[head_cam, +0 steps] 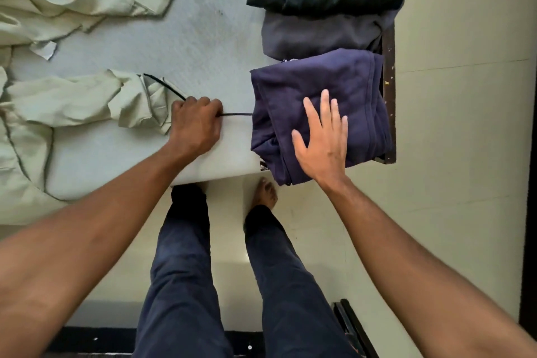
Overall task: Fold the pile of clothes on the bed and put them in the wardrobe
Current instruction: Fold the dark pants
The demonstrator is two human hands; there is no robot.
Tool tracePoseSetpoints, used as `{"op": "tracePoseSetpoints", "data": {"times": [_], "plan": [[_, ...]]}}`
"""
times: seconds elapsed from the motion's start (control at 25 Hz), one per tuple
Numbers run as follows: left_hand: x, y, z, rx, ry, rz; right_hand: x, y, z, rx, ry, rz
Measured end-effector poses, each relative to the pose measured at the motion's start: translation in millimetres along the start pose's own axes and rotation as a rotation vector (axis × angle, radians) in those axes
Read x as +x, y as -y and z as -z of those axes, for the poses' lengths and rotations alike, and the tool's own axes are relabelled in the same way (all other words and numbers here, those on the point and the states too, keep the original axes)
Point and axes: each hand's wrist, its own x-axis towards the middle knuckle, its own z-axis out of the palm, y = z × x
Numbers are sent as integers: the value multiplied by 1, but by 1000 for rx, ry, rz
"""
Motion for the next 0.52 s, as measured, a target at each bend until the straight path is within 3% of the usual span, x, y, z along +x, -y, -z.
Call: {"op": "tracePoseSetpoints", "data": {"times": [0.16,0.24,0.36,0.44,0.52], "plan": [[6,-45,57,-1010,171,401,5,8,-4,-1,58,-55],[5,-77,87,-1252,279,374,7,6,2,22,81,-62],[3,-125,94,-1262,461,238,9,2,12,159,83,-44],[8,-143,75,-1081,435,199,12,-6,20,371,10,-83],[15,-157,68,-946,406,200,18,-18,27,588,-147,-252]]}}
